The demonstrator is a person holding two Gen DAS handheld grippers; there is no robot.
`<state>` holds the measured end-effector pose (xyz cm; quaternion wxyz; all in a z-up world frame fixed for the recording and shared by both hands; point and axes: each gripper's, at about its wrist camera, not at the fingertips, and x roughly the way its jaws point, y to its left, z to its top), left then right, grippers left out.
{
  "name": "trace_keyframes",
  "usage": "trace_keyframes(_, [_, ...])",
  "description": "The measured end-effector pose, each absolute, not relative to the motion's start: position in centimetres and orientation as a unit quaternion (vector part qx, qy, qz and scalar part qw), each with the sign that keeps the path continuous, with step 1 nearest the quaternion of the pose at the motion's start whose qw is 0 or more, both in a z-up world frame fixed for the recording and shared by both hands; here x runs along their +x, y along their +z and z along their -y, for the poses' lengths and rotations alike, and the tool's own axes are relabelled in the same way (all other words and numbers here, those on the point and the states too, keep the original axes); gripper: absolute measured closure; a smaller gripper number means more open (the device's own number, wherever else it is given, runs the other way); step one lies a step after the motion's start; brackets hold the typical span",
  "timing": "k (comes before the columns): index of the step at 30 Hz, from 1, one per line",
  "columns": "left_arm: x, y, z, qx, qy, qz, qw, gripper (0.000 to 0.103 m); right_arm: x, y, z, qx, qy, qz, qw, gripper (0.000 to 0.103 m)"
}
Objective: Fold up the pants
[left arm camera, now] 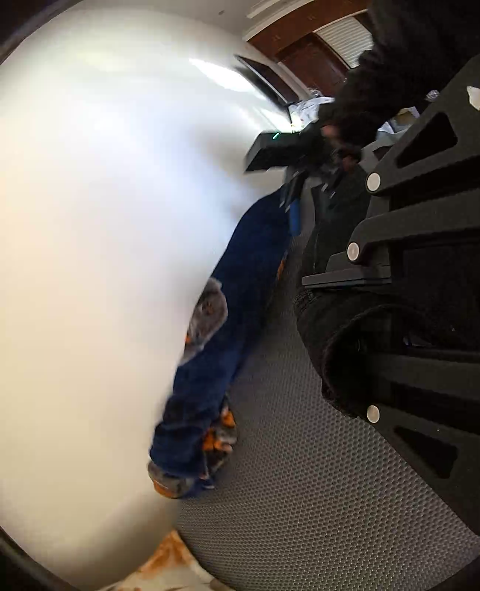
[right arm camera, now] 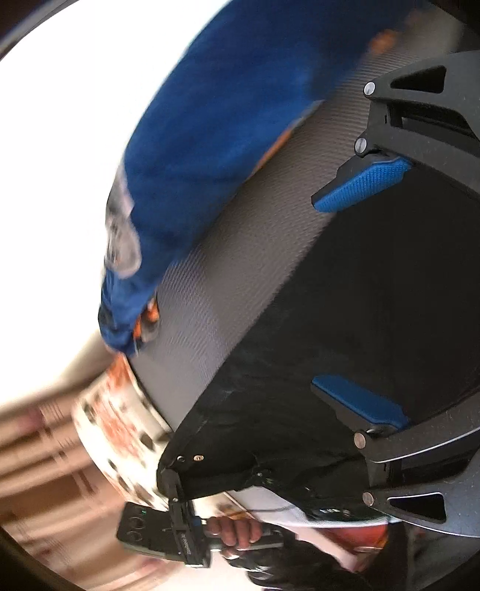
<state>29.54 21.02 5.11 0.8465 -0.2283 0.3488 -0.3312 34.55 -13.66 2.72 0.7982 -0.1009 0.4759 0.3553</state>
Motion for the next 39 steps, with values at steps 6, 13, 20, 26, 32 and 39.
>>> trace_keyframes(6, [29.6,5.7,-20.8,-0.229,-0.328,-0.351,0.847,0.096,36.8,2.5,11.5,-0.144,0.425,-0.503,0.738,0.03])
trace_keyframes(13, [28.7,6.1,-21.0,-0.22,-0.322,-0.354,0.85,0.096,37.7,0.0,11.3,-0.169,0.447,-0.538,0.694,0.042])
trace_keyframes(20, [28.8,5.9,-20.5,-0.213,-0.312,-0.363,0.852,0.096,37.4,-1.3,13.1,-0.178,0.429,-0.548,0.695,0.071])
trace_keyframes(26, [29.1,5.7,-20.5,-0.209,-0.303,-0.371,0.853,0.096,36.7,-1.4,15.4,-0.202,0.383,-0.556,0.71,0.078])
trace_keyframes(32, [29.4,5.7,-20.3,-0.194,-0.285,-0.381,0.858,0.096,36.0,-0.8,17.4,-0.193,0.342,-0.554,0.734,0.09])
trace_keyframes(39, [27.8,6.7,-20.1,-0.176,-0.28,-0.385,0.862,0.096,31.7,2.5,17.9,-0.203,0.272,-0.5,0.797,0.093])
